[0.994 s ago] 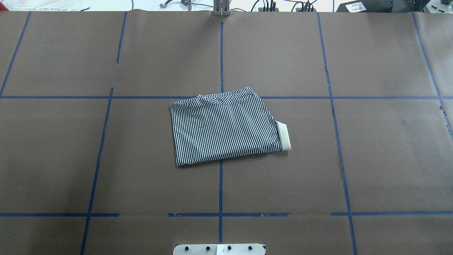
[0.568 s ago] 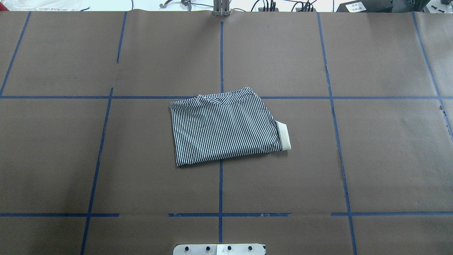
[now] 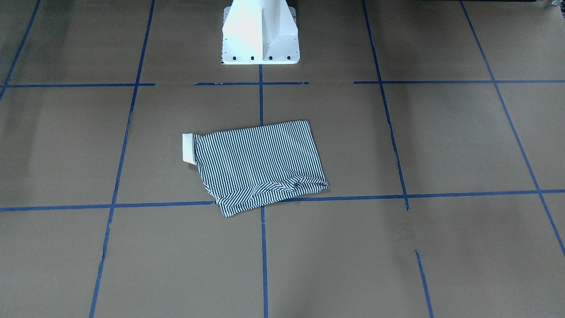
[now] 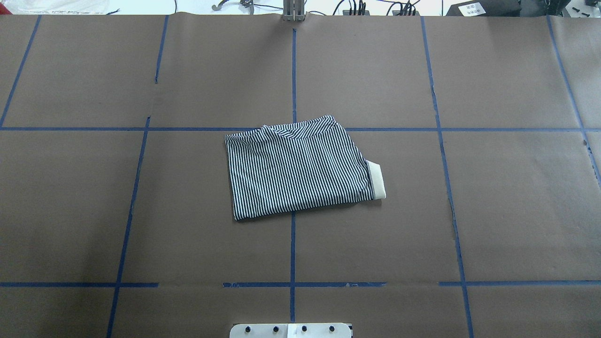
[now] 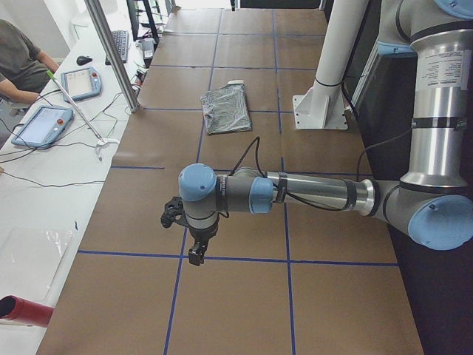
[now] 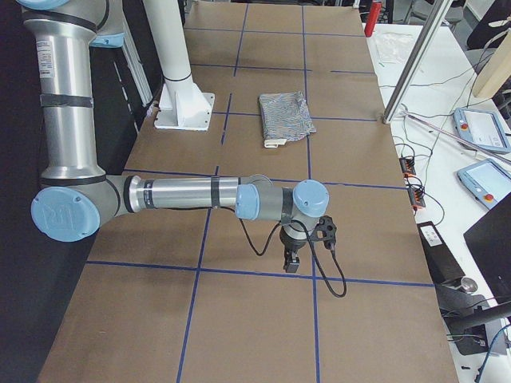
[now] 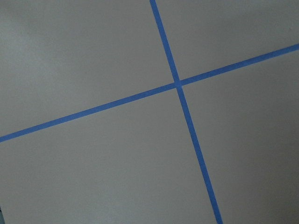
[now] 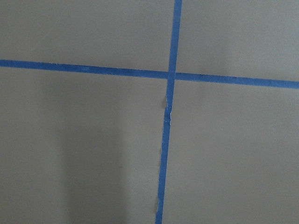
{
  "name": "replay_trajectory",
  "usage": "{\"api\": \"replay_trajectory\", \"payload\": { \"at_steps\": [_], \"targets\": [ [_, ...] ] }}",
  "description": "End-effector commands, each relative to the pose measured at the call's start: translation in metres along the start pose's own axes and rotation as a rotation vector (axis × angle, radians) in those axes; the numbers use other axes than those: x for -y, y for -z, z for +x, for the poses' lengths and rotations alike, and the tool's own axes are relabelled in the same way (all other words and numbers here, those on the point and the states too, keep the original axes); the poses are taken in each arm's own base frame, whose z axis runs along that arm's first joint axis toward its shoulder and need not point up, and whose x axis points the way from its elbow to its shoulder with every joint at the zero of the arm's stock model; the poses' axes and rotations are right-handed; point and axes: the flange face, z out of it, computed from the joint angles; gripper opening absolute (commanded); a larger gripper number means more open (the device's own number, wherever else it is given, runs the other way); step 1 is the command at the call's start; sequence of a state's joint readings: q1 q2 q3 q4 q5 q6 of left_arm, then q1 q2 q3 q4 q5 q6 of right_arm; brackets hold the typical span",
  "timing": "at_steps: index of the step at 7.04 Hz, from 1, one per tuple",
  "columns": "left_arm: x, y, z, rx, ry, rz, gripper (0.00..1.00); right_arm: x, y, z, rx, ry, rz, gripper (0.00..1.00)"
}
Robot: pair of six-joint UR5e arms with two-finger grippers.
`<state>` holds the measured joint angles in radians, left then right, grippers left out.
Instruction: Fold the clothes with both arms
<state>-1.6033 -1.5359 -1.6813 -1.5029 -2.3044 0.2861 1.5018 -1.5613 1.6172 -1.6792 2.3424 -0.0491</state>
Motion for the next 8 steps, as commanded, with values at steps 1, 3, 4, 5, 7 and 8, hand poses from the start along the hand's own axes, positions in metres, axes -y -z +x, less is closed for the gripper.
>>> {"api": "replay_trajectory", "payload": {
  "at_steps": [1, 3, 4, 5, 7, 8],
  "targets": [
    [-0.011, -0.022, -0.011, -0.089, 0.053, -0.024, 1.00, -0.003, -0.005, 0.005, 0.002, -0.020, -0.011, 1.00],
    [-0.014, -0.025, -0.009, -0.124, 0.147, -0.024, 1.00, -0.004, -0.006, 0.006, 0.004, -0.021, -0.014, 1.00],
    [-0.015, -0.021, -0.009, -0.096, 0.212, -0.024, 1.00, -0.004, -0.006, 0.006, 0.005, -0.019, -0.013, 1.00],
    [-0.009, -0.014, -0.014, 0.006, 0.195, -0.030, 1.00, -0.004, -0.007, 0.005, 0.005, -0.020, -0.015, 1.00],
    [-0.017, -0.018, -0.016, 0.021, 0.211, -0.045, 1.00, -0.005, -0.007, 0.005, 0.007, -0.018, -0.014, 1.00],
    [-0.017, -0.019, -0.013, -0.026, 0.213, -0.038, 1.00, -0.008, -0.010, 0.007, 0.005, -0.023, -0.019, 1.00]
  ]
}}
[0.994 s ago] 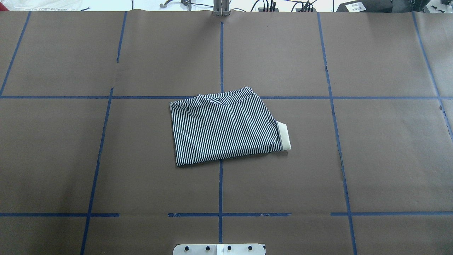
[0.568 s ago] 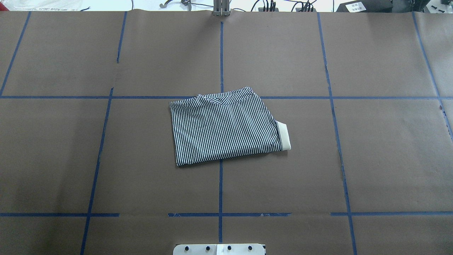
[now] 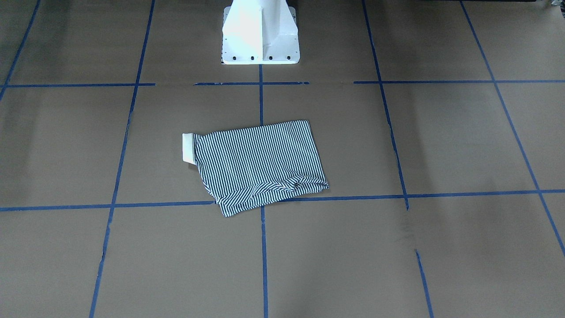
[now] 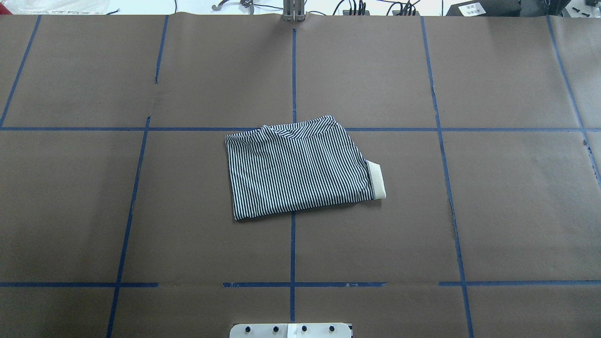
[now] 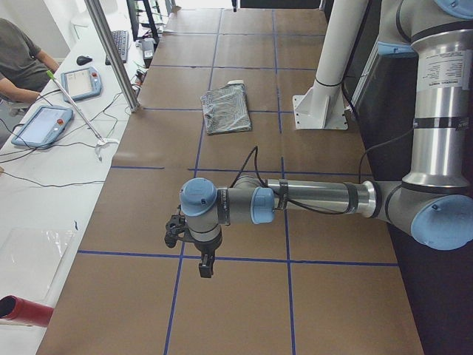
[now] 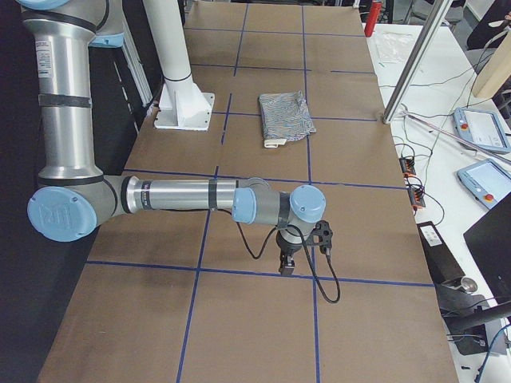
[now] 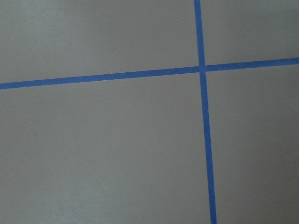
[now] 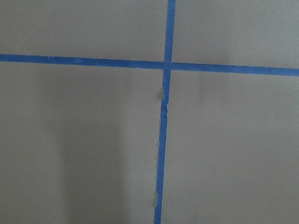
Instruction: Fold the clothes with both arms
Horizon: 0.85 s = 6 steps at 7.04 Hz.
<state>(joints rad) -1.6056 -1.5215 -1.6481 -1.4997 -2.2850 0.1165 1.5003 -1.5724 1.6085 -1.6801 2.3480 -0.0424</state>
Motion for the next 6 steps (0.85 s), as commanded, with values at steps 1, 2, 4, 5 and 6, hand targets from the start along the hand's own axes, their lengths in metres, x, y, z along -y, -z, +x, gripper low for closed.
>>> {"api": "replay_trajectory", "payload": {
  "at_steps": [1, 2, 4, 5, 6],
  "targets": [
    [-0.005, 0.002, 0.005, -0.042, 0.000, 0.007, 1.00, -0.003, -0.003, 0.002, -0.001, -0.004, -0.005, 1.00],
    [-0.003, 0.006, 0.009, -0.042, -0.011, 0.017, 1.00, -0.003, -0.003, 0.002, -0.001, -0.001, -0.005, 1.00],
    [0.004, 0.014, 0.019, -0.056, -0.032, 0.038, 1.00, -0.003, -0.002, 0.002, 0.001, 0.000, -0.004, 1.00],
    [0.006, 0.015, 0.020, -0.054, -0.034, 0.041, 1.00, -0.002, 0.001, -0.001, -0.001, 0.009, 0.004, 1.00],
    [0.005, 0.014, 0.018, -0.055, -0.031, 0.039, 1.00, -0.001, 0.004, -0.004, 0.000, 0.015, 0.009, 1.00]
  ]
}}
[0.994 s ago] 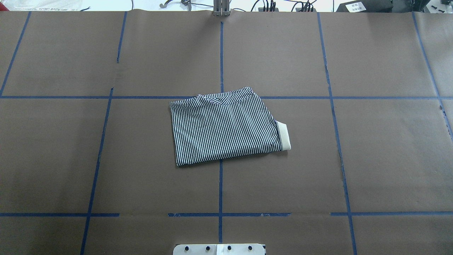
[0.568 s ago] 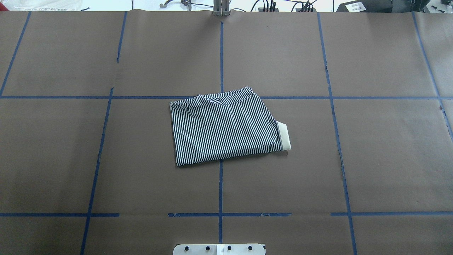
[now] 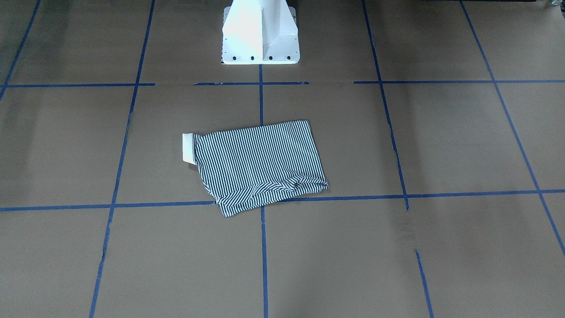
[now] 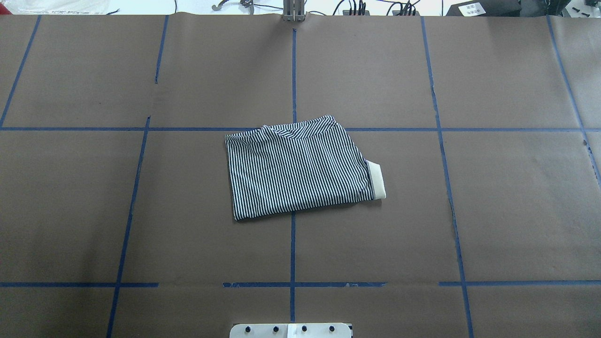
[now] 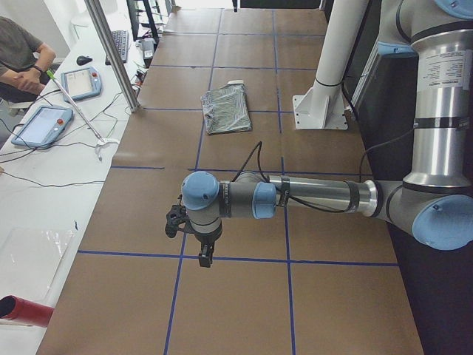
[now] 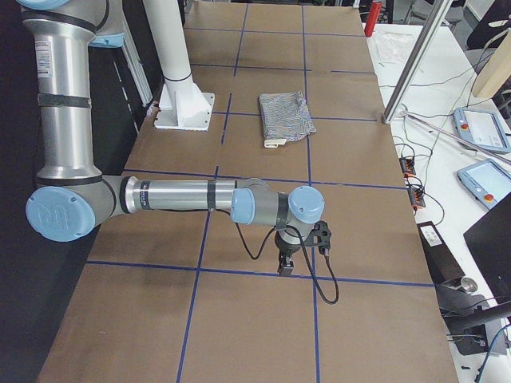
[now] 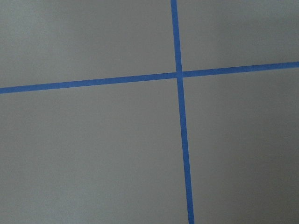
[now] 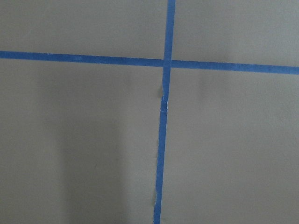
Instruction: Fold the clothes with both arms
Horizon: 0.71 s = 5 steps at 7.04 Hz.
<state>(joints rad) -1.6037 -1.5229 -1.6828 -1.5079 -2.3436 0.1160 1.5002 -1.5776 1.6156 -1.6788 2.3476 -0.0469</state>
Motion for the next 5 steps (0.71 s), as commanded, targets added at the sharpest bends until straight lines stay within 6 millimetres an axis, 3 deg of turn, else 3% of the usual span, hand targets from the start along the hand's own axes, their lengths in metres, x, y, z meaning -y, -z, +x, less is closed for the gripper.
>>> {"api": "replay_trajectory", "payload": {
  "at_steps": [1, 5],
  "targets": [
    [0.0024, 0.0027, 0.0030, -0.001, -0.009, 0.008, 1.00, 0.0007, 0.0029, -0.0029, 0.001, 0.008, 0.006, 1.00],
    [0.0062, 0.0109, 0.0090, 0.007, -0.025, 0.021, 1.00, 0.0007, 0.0018, -0.0027, -0.001, 0.008, 0.004, 1.00]
  ]
}}
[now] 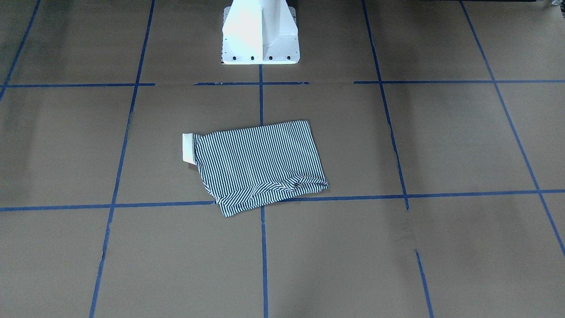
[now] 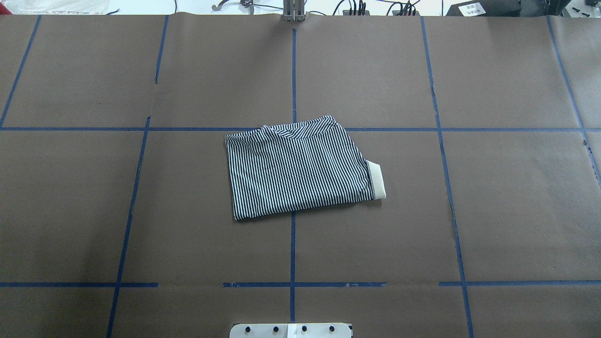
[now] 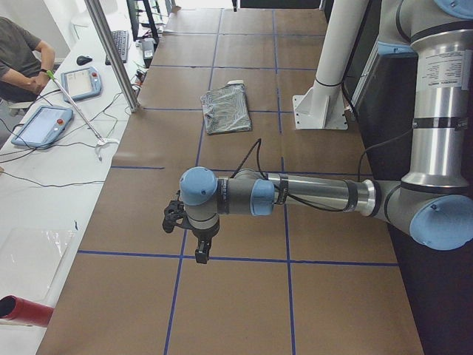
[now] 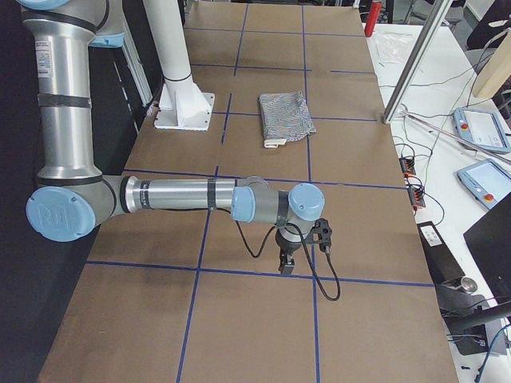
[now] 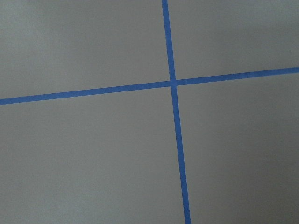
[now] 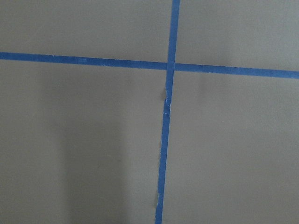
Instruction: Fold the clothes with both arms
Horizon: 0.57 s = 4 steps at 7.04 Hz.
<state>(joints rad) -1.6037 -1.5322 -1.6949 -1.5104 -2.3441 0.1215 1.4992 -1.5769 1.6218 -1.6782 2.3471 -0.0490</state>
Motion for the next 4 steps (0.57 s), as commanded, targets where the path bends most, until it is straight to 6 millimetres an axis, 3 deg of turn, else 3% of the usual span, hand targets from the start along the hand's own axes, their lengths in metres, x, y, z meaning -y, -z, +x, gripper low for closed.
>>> {"api": "replay_trajectory", "payload": {
  "at_steps": [1, 4],
  "targets": [
    [-0.004, 0.003, 0.001, 0.006, 0.001, 0.001, 1.00, 0.000, 0.000, 0.000, 0.000, -0.001, -0.001, 1.00],
    [-0.014, -0.005, -0.006, -0.002, 0.057, -0.055, 1.00, -0.001, -0.001, 0.000, 0.000, -0.001, -0.002, 1.00]
  ]
}}
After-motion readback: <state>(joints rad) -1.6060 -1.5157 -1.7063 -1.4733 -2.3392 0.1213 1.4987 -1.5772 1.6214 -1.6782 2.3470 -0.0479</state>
